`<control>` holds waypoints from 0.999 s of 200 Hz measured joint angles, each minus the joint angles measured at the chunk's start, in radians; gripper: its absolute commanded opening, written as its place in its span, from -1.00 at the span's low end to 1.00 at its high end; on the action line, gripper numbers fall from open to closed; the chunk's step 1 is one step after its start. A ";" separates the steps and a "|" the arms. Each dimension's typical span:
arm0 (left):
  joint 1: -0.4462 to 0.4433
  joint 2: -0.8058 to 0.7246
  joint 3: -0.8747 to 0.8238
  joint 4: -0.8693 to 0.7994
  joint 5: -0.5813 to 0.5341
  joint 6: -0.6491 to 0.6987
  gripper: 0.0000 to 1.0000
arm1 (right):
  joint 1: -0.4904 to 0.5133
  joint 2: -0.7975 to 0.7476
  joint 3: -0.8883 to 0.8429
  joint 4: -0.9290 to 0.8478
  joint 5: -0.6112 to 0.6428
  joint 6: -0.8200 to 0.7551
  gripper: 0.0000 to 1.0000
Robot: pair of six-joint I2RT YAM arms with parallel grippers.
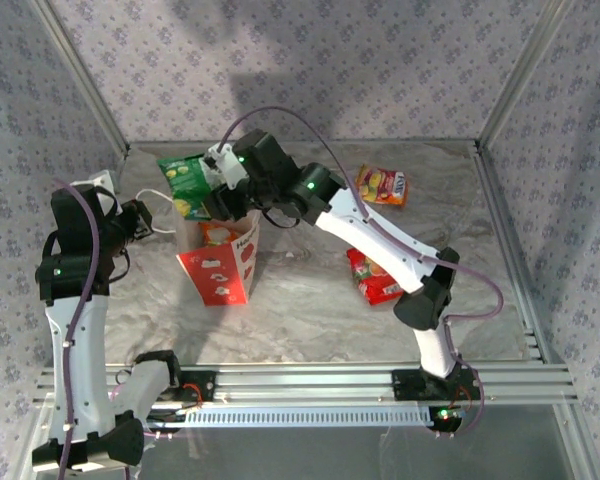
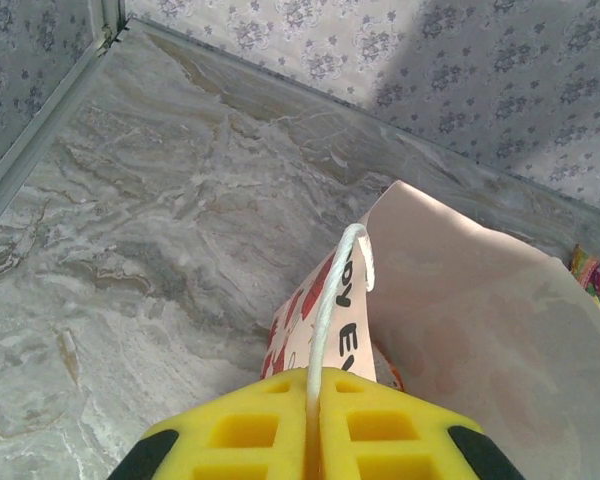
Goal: Place the snacks into the paper bag
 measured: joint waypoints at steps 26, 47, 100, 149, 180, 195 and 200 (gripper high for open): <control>0.000 -0.005 0.000 -0.004 -0.003 0.003 -0.80 | 0.002 0.033 0.005 -0.024 -0.006 0.000 -0.39; 0.000 -0.006 0.000 -0.005 -0.003 0.005 -0.80 | 0.003 0.049 0.005 -0.048 -0.018 0.004 -0.38; 0.000 -0.008 0.000 -0.008 -0.004 0.011 -0.80 | 0.013 0.055 0.005 -0.095 -0.039 0.011 -0.25; 0.000 -0.012 0.000 -0.008 -0.004 0.015 -0.79 | 0.016 0.055 0.005 -0.106 -0.046 0.010 -0.14; 0.000 -0.013 0.000 -0.008 -0.007 0.018 -0.79 | 0.016 0.055 0.005 -0.106 -0.045 0.003 -0.06; 0.000 -0.015 0.000 -0.009 -0.007 0.018 -0.79 | 0.016 0.054 0.005 -0.106 -0.045 0.003 -0.02; 0.000 -0.016 0.000 -0.009 -0.006 0.019 -0.79 | 0.016 0.054 0.005 -0.105 -0.045 0.003 0.10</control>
